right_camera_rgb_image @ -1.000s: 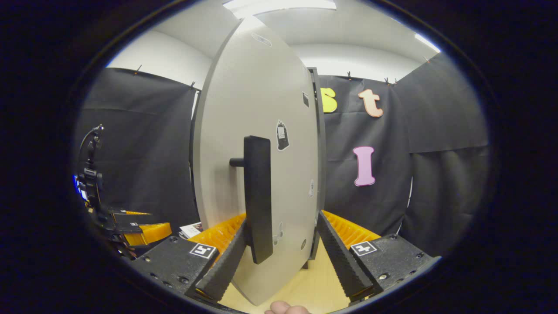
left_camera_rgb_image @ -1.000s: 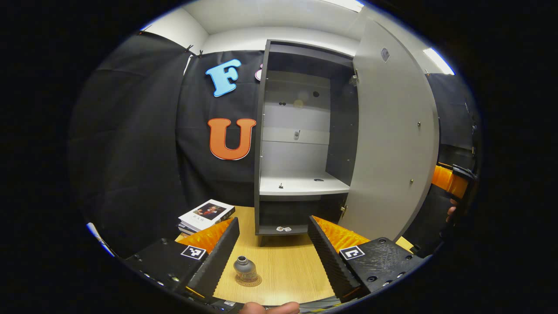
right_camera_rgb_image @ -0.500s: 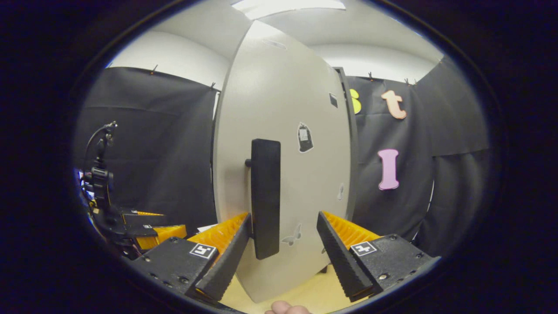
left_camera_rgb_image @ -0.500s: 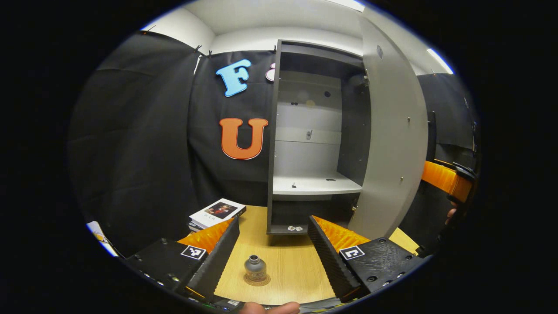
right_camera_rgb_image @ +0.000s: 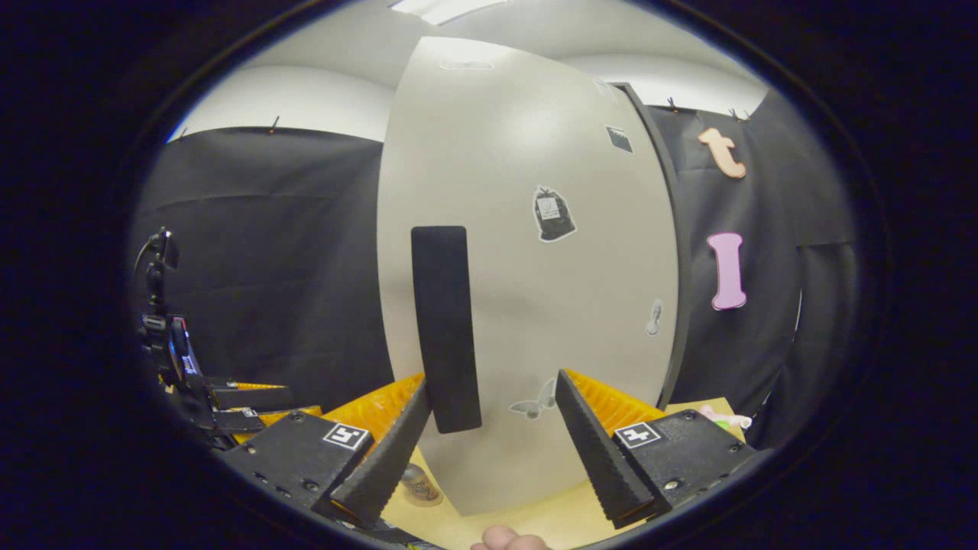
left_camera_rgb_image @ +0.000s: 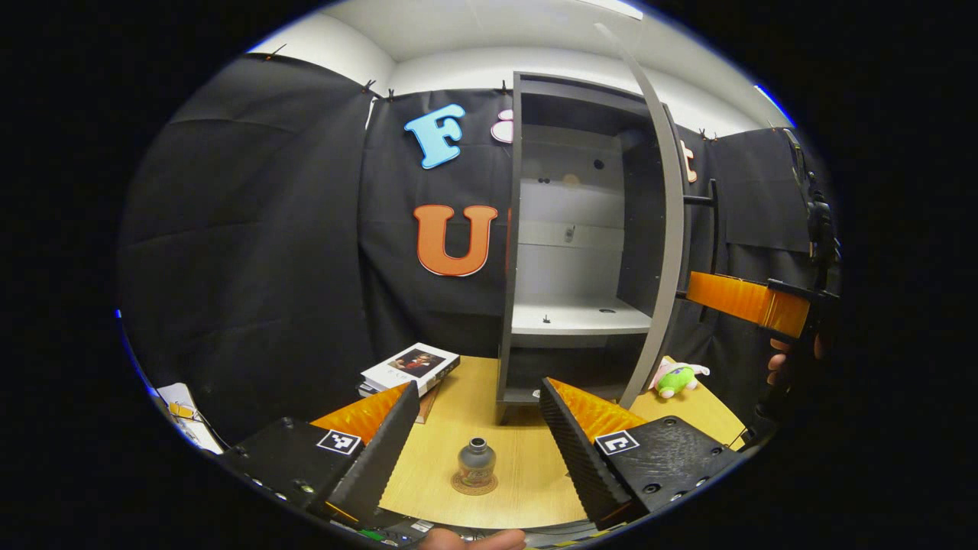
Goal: Open the cabinet door with the right hand, grasp the bottle in the cabinet with the left hand and place it on the coaster, then close the cabinet door with the right hand.
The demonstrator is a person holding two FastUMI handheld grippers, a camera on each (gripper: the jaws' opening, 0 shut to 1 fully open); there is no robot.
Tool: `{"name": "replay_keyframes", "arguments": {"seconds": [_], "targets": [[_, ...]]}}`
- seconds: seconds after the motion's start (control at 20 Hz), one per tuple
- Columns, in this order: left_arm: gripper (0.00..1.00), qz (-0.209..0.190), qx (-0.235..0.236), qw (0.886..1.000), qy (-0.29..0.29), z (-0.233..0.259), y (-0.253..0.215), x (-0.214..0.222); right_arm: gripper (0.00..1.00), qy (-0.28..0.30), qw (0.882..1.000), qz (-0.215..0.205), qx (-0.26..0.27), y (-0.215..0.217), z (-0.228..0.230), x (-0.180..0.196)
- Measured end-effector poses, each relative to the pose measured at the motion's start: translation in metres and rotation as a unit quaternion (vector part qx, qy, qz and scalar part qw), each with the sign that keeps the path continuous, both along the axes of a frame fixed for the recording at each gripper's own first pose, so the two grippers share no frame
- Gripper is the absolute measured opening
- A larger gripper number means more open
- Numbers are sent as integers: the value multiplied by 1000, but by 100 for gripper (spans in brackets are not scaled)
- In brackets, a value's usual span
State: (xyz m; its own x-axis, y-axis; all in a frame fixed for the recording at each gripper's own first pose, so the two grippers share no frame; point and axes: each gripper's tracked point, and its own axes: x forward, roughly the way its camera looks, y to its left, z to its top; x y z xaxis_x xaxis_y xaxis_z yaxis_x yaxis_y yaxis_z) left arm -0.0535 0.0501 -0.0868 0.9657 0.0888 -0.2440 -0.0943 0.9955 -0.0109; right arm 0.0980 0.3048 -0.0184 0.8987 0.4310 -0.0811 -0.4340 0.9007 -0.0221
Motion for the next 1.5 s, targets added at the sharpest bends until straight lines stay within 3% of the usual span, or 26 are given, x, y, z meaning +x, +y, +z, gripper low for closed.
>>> {"name": "replay_keyframes", "arguments": {"seconds": [0.45, 1.0, 1.05, 1.1, 1.35, 1.4, 1.5], "targets": [[95, 10, -17, 1000, 9, -5, 7, -6, 100, 16, 1000, -23, -6, -16, -10, -5], [96, -54, -20, 998, 10, -10, -49, 15, 100, 48, 994, -102, 2, -93, -26, -21], [100, -60, -19, 998, 9, -8, -54, 18, 100, 48, 993, -111, 0, -102, -28, -23], [96, -64, -17, 998, 6, -6, -58, 21, 100, 47, 991, -121, 0, -111, -28, -24], [96, -75, 3, 997, -29, 16, -70, 32, 100, 43, 985, -166, 10, -148, -26, -38], [100, -74, 8, 996, -38, 20, -70, 34, 100, 41, 984, -173, 12, -152, -26, -40], [96, -70, 20, 996, -59, 32, -71, 38, 100, 39, 982, -183, 16, -158, -24, -43]]}}
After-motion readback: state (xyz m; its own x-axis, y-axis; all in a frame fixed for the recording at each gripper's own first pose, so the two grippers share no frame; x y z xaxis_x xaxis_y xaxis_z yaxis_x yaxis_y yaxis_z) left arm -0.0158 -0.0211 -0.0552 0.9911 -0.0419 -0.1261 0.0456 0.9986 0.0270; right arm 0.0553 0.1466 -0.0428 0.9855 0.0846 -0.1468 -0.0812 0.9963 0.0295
